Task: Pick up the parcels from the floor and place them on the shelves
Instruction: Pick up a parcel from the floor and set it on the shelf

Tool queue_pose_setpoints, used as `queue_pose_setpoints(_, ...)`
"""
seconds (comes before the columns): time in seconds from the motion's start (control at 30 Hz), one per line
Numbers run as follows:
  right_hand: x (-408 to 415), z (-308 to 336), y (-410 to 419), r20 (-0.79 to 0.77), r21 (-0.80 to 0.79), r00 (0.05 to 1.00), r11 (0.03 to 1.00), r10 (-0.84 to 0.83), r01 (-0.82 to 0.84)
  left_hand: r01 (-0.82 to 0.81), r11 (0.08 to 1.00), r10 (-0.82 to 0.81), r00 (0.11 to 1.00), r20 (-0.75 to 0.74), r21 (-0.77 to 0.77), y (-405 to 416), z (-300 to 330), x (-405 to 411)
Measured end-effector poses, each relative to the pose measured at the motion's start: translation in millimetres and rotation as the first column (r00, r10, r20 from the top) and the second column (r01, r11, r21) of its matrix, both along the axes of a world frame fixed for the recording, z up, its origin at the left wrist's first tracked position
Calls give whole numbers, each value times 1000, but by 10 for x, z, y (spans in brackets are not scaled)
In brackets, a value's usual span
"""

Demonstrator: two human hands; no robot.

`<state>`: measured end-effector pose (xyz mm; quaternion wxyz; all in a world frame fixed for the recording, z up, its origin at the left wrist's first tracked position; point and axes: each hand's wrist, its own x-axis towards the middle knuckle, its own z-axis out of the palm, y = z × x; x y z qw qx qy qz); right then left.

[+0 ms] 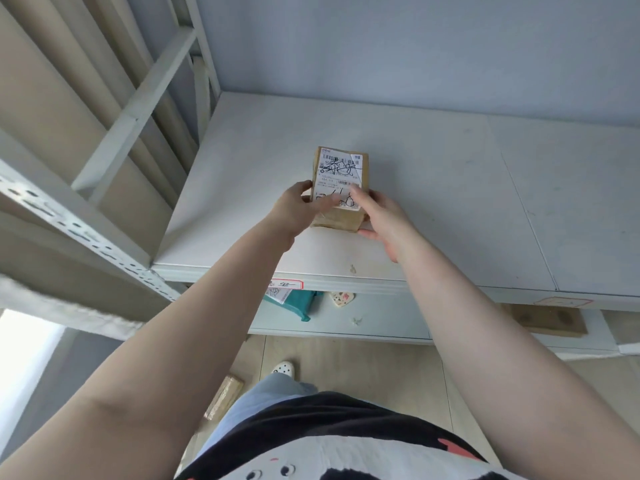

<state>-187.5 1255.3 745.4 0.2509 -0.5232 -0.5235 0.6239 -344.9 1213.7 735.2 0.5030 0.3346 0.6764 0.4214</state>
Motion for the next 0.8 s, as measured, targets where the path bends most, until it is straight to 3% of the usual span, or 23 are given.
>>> queue_pose_setpoints(0.13,106,-168,81,21,69,996,993,91,-92,141,988,-138,989,-62,59,-22,-98,-68)
queue_pose_setpoints(0.23,120,-321,155,63,148,992,982,112,-120,86,989,-73,991,-110,121,9,-208,-78)
queue_pose_setpoints(0.43,49,-511,258,175,301,984,953,-44,-12,66,980,-30,982,-188,188,89,-339,-73)
queue_pose_setpoints(0.8,-3,-597,493,211,393,977,918,-39,-48,61,978,-15,975,-223,200,289,-400,-117)
